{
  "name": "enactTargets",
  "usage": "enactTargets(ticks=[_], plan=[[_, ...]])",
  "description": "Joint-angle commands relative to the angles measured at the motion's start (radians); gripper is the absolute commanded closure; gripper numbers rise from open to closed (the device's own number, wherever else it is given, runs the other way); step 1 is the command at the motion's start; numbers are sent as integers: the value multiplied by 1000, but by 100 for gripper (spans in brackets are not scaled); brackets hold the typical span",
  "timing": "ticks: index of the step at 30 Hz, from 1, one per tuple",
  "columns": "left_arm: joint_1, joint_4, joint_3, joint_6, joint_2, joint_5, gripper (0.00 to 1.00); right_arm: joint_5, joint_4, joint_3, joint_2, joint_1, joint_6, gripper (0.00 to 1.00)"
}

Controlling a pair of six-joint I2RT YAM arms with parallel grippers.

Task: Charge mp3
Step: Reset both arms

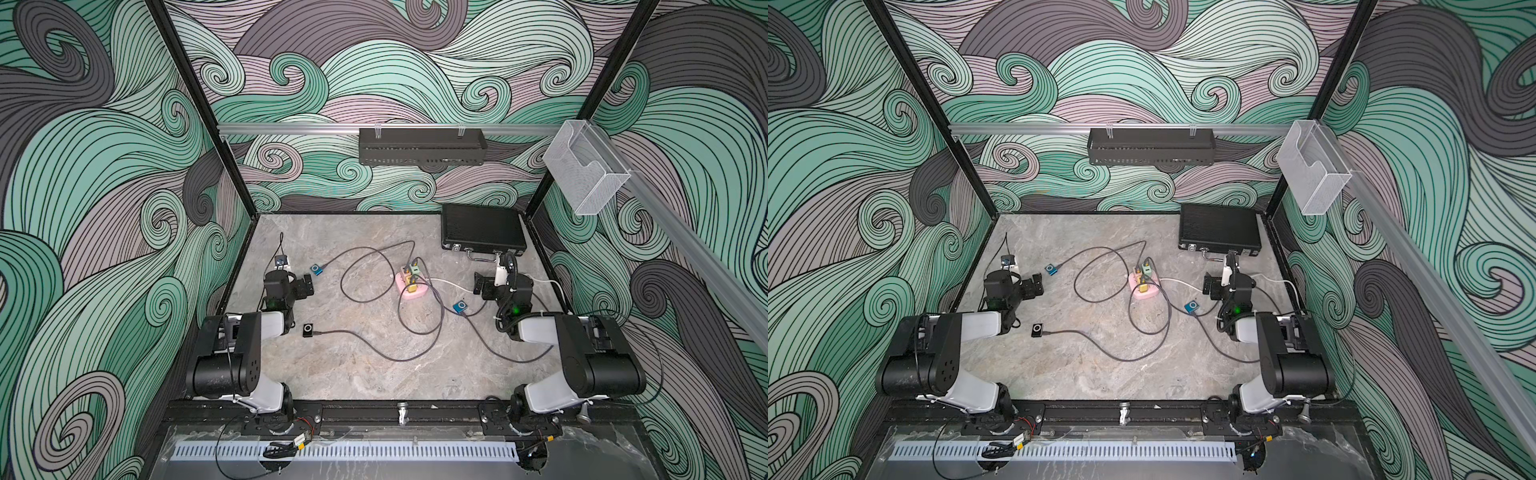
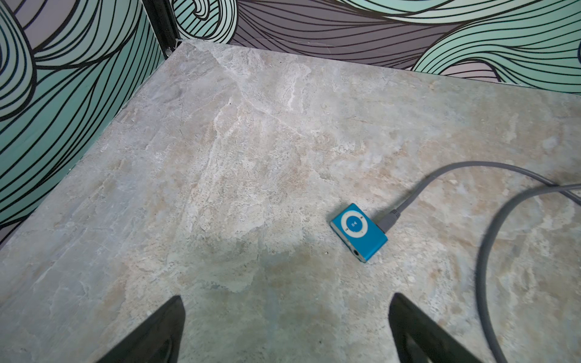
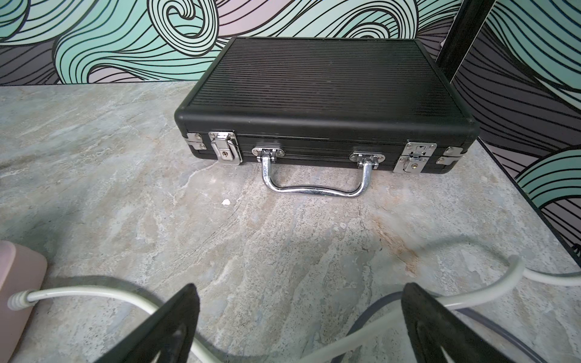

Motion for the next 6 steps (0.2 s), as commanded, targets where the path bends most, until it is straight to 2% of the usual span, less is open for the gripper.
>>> enactTargets(ticks=[1, 6], plan=[[-7, 6, 25, 13, 7, -5, 1, -12, 12, 7, 0, -3, -16, 1], [-7, 5, 27, 12, 7, -4, 1, -16, -7, 22, 10, -7, -14, 1]])
